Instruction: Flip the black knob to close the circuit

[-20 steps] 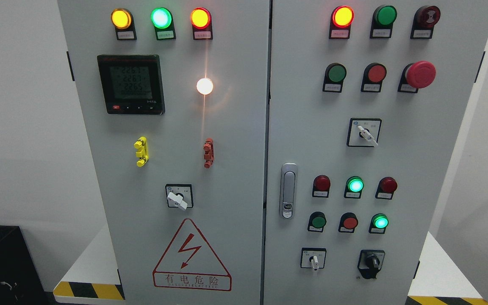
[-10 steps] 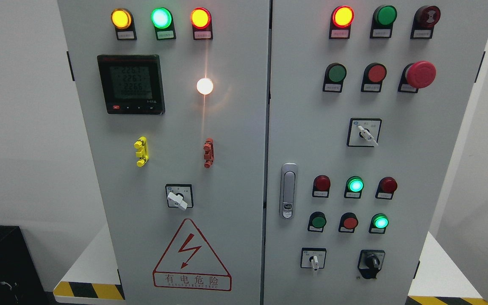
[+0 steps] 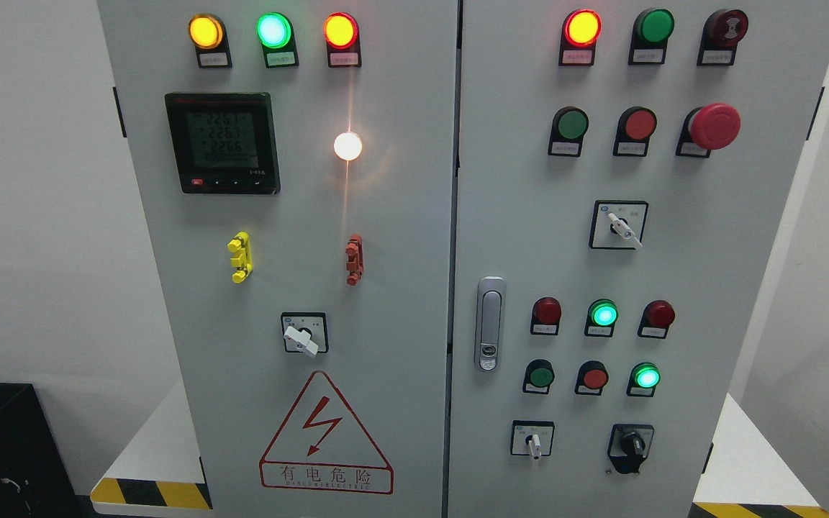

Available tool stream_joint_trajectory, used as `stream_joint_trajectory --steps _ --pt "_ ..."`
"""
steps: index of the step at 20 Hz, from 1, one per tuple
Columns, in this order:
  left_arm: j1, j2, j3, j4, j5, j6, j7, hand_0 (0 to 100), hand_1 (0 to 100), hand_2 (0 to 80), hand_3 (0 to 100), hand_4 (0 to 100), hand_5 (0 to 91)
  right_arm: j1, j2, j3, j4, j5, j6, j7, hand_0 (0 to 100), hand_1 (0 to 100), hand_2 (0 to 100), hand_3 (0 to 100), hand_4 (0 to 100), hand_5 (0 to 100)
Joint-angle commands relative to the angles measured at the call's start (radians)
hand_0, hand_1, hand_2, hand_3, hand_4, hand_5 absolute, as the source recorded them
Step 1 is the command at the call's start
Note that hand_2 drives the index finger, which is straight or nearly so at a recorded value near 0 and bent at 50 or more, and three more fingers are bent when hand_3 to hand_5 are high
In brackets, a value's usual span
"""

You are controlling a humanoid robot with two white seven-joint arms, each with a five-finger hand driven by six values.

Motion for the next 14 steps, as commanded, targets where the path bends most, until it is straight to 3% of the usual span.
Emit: stream_joint_trajectory --steps 1,4,6,14 --pt "0.023 0.0 0.0 -0.029 0.0 0.0 -0.001 12 56 0.0 0 0 0.0 0.011 0.003 0.022 -0.268 0.1 0.001 -0.038 0 11 50 75 66 63" --pt "0.023 0.0 0.0 -0.029 0.0 0.0 -0.001 12 56 0.0 0 0 0.0 0.009 0.005 0.02 -0.297 0.194 0.0 -0.101 0 9 53 77 68 65" --pt "0.023 0.0 0.0 -0.029 0.0 0.0 -0.001 12 56 0.0 0 0 0.0 0.009 0.005 0.022 -0.329 0.219 0.0 -0.102 0 1 55 80 70 66" --pt "0.023 0.0 0.0 -0.029 0.0 0.0 -0.001 12 56 0.0 0 0 0.0 0.0 0.008 0.012 -0.456 0.355 0.006 -0.09 0 0 62 84 73 70"
